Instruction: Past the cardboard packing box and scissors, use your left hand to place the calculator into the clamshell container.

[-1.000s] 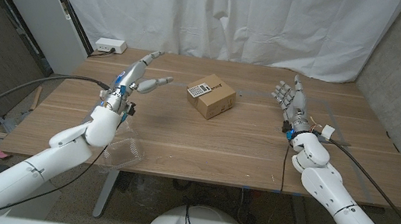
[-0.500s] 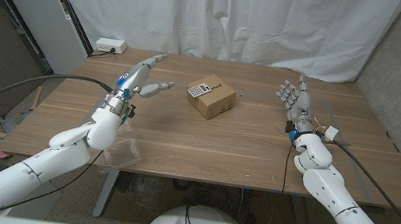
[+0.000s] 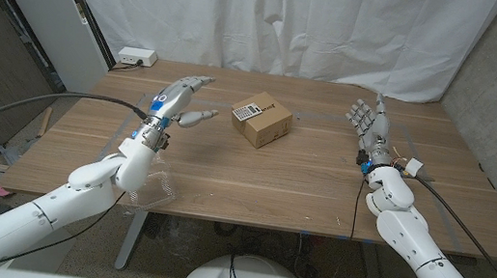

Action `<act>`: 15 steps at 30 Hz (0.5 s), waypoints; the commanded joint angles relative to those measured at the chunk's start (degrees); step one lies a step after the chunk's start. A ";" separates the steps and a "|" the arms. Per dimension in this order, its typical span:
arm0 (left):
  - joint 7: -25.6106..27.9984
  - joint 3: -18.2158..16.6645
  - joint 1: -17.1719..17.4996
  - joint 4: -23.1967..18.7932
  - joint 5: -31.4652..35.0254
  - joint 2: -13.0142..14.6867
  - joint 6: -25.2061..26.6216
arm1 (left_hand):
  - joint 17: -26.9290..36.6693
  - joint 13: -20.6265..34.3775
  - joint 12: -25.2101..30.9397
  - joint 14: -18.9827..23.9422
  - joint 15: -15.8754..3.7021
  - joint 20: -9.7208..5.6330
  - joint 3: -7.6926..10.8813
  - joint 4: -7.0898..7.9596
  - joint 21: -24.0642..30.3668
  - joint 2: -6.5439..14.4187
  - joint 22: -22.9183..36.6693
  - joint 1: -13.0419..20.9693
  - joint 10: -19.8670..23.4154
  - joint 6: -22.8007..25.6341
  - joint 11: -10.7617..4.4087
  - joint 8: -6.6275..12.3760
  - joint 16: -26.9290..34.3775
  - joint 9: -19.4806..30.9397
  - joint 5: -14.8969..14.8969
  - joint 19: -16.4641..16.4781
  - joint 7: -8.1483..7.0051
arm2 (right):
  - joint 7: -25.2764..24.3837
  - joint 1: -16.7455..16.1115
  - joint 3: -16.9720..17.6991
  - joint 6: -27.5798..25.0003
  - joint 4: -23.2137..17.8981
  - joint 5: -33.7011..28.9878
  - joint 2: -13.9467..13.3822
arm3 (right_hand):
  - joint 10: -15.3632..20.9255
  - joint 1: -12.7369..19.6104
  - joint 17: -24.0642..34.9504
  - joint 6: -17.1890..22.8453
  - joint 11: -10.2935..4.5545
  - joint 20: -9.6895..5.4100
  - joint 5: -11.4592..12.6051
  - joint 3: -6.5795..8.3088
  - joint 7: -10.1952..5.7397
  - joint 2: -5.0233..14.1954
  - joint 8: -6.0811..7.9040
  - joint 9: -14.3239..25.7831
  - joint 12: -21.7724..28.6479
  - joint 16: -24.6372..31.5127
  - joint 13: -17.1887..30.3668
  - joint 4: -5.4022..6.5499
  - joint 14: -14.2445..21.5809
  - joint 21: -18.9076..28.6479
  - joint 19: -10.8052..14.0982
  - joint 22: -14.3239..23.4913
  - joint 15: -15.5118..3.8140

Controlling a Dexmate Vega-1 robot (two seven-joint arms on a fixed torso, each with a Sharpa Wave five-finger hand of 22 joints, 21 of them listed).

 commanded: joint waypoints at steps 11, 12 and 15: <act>-1.55 4.51 -3.03 -0.58 5.83 3.09 5.09 | 0.12 0.14 0.53 4.67 -8.26 -6.93 -0.18 0.20 0.30 0.40 0.11 2.40 5.74 6.06 -1.52 1.76 0.52 0.16 0.09 2.89 -1.68 | 0.56 -0.95 1.92 -0.36 -1.90 2.07 -1.09 | 0.71 0.06 0.27 0.93 0.00 -1.31 -0.21 -0.03 0.03 -0.24 -0.15 0.22 0.22 0.43 0.17 -0.18 1.20 -0.22 0.73 0.08 0.01; -1.80 4.88 -3.40 -0.41 6.22 2.99 5.35 | 0.12 0.14 0.50 4.79 -8.25 -6.97 -0.18 0.21 0.32 0.41 0.11 2.42 5.77 6.19 -1.55 1.79 0.53 0.16 0.08 3.00 -1.72 | 0.72 -0.94 1.96 -0.45 -2.04 2.23 -1.16 | 0.73 0.03 0.27 0.96 -0.01 -1.32 -0.22 -0.04 0.01 -0.24 -0.15 0.22 0.21 0.43 0.17 -0.17 1.21 -0.23 0.75 0.08 0.02; -1.49 6.22 -4.52 0.38 8.22 2.46 6.29 | 0.13 0.13 0.45 5.35 -8.51 -7.11 -0.24 0.29 0.71 0.47 0.14 2.60 6.52 6.74 -1.60 1.85 0.48 0.13 0.01 4.36 -1.94 | 0.73 -0.78 1.77 -2.00 -3.25 1.61 -2.59 | 0.82 -0.07 0.28 1.09 -0.01 -1.33 -0.22 -0.11 0.01 -0.28 -0.15 0.22 0.21 0.42 0.17 -0.14 1.28 -0.27 0.87 0.08 0.04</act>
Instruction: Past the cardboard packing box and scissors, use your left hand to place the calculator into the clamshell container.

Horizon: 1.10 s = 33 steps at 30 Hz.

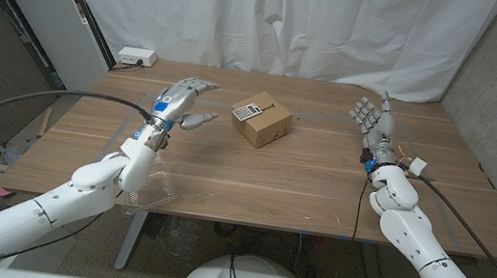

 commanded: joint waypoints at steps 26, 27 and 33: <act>-8.93 9.30 -7.76 1.51 10.80 2.64 4.77 | 0.15 0.15 -1.40 2.22 -8.86 -6.12 -0.10 0.10 0.43 0.57 0.35 2.83 2.50 1.85 -0.02 -0.33 -0.48 0.06 -0.37 2.96 -0.37 | -4.78 -5.32 5.54 -5.69 -10.11 0.58 -6.02 | 1.13 -0.97 0.37 0.85 0.03 -1.40 -0.20 -0.65 0.03 -0.51 -0.38 0.24 0.09 0.30 0.17 0.18 1.00 -0.51 0.89 0.12 0.00; -9.32 9.32 -7.77 1.15 11.05 2.80 4.91 | 0.16 0.16 -1.45 2.14 -8.87 -6.09 -0.06 0.08 0.40 0.63 0.35 2.96 2.45 1.66 -0.02 -0.43 -0.53 0.06 -0.39 2.93 -0.38 | -4.77 -5.33 5.60 -5.87 -10.17 0.64 -6.10 | 1.13 -0.99 0.37 0.85 0.04 -1.37 -0.20 -0.67 0.03 -0.51 -0.39 0.24 0.08 0.30 0.17 0.19 1.02 -0.53 0.89 0.12 -0.01; -10.91 10.06 -8.54 0.09 13.46 3.00 5.17 | 0.18 0.19 -1.79 1.57 -8.88 -5.87 0.13 -0.06 0.14 0.96 0.35 3.79 1.94 1.21 -0.03 -0.78 -0.81 0.11 -0.52 2.55 -0.49 | -4.21 -5.04 5.53 -6.20 -9.88 0.86 -6.15 | 1.09 -1.16 0.38 0.82 0.15 -1.35 -0.18 -0.76 0.05 -0.52 -0.48 0.24 -0.01 0.26 0.18 0.25 1.08 -0.68 0.95 0.12 0.02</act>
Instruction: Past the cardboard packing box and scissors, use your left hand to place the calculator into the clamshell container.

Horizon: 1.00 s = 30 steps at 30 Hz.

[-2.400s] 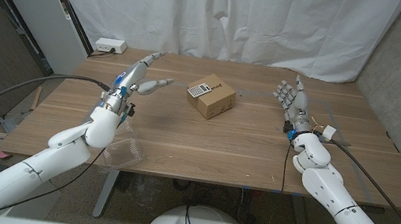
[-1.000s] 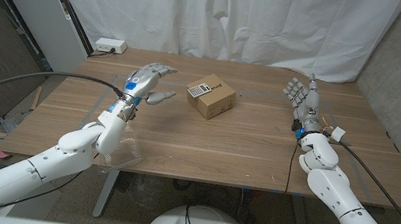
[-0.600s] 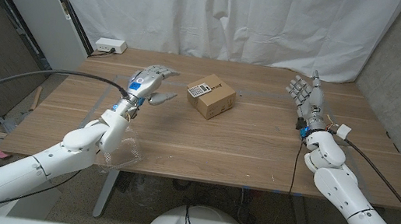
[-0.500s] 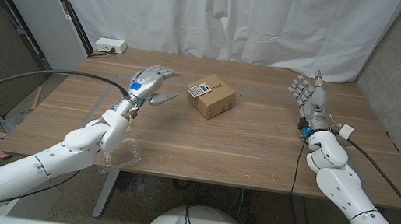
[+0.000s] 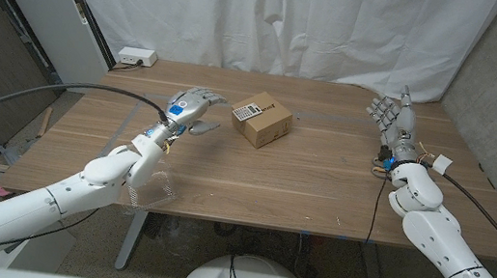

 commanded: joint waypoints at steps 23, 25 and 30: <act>2.27 6.50 -8.07 8.33 6.39 -4.23 -4.18 | 0.27 0.28 0.36 1.76 -9.54 -6.18 0.23 0.24 -0.31 1.07 0.10 2.06 2.49 3.48 0.13 0.68 0.17 0.18 -0.93 0.54 -1.01 | -0.45 -1.08 1.24 -2.06 -1.53 0.54 -1.12 | 0.77 -0.86 0.07 0.61 0.20 -1.22 -0.08 -0.50 -0.05 0.10 -0.38 0.26 -0.13 0.12 0.19 0.13 0.82 -0.72 0.81 0.15 -0.01; 2.37 7.11 -8.77 9.14 6.43 -4.70 -4.53 | 0.27 0.28 0.40 1.88 -9.59 -6.27 0.25 0.26 -0.29 1.16 0.11 2.14 2.71 3.55 0.14 0.66 0.18 0.18 -0.98 0.65 -1.00 | -0.50 -1.20 1.34 -1.90 -1.54 0.52 -1.05 | 0.82 -0.88 0.07 0.65 0.32 -1.21 -0.07 -0.52 -0.07 0.10 -0.39 0.26 -0.13 0.11 0.19 0.13 0.85 -0.75 0.86 0.15 0.02; 1.98 8.43 -10.40 10.93 6.03 -5.80 -5.40 | 0.26 0.29 0.43 2.12 -9.67 -6.37 0.28 0.26 -0.31 1.30 0.11 2.44 3.29 4.59 0.14 0.95 0.14 0.17 -1.15 0.77 -1.40 | -0.61 -1.43 1.59 -1.90 -1.70 0.53 -1.14 | 0.87 -0.90 0.07 0.71 0.23 -1.20 -0.06 -0.54 -0.06 0.12 -0.41 0.27 -0.16 0.09 0.19 0.12 0.90 -0.83 0.94 0.15 0.00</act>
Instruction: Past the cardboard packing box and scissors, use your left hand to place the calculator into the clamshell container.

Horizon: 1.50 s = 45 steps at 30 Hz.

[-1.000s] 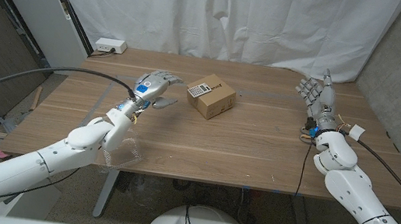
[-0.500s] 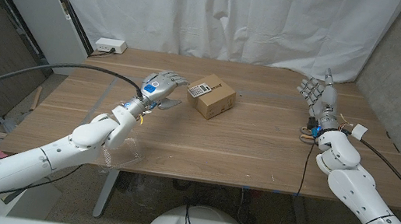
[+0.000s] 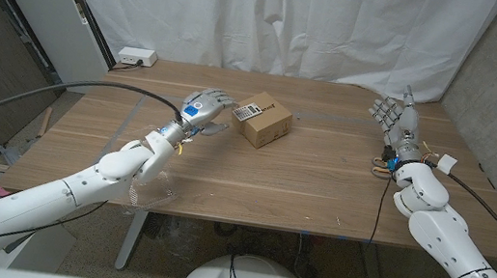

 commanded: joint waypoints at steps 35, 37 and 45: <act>5.93 8.99 -11.00 15.20 -1.80 -7.20 -6.67 | 0.32 0.28 0.18 2.41 -9.71 -6.30 0.58 0.58 0.06 1.55 0.14 2.09 3.43 4.47 0.13 0.91 0.23 0.09 -1.34 1.24 -0.63 | -1.59 -1.67 1.48 -0.28 -1.15 -0.13 0.09 | 1.04 -0.48 0.05 0.99 -0.09 -1.05 0.03 -0.44 -0.19 0.10 -0.35 0.30 -0.27 -0.04 0.21 -0.22 0.88 -0.67 0.87 0.17 -0.07; 6.12 9.18 -11.20 15.49 -1.92 -7.33 -6.70 | 0.33 0.28 0.27 2.96 -9.68 -6.53 0.67 0.63 0.16 1.85 0.15 2.28 4.05 5.26 0.14 1.10 0.33 0.07 -1.52 1.59 -0.82 | -1.73 -1.65 1.45 -0.22 -1.14 -0.27 0.16 | 1.05 -0.49 0.05 0.99 -0.07 -1.05 0.04 -0.45 -0.17 0.11 -0.36 0.30 -0.28 -0.04 0.21 -0.22 0.91 -0.70 0.87 0.18 -0.03; 7.23 9.92 -12.08 16.91 -2.42 -7.90 -7.22 | 0.33 0.26 0.36 3.90 -9.80 -6.67 0.89 0.56 0.26 2.29 0.15 2.88 5.20 6.90 0.23 1.43 0.35 -0.01 -1.93 2.11 -0.92 | -2.06 -1.77 1.55 -0.18 -1.28 -0.35 0.30 | 1.05 -0.51 0.05 0.99 -0.12 -1.03 0.04 -0.46 -0.17 0.15 -0.40 0.30 -0.33 -0.08 0.22 -0.23 0.95 -0.82 0.94 0.18 -0.05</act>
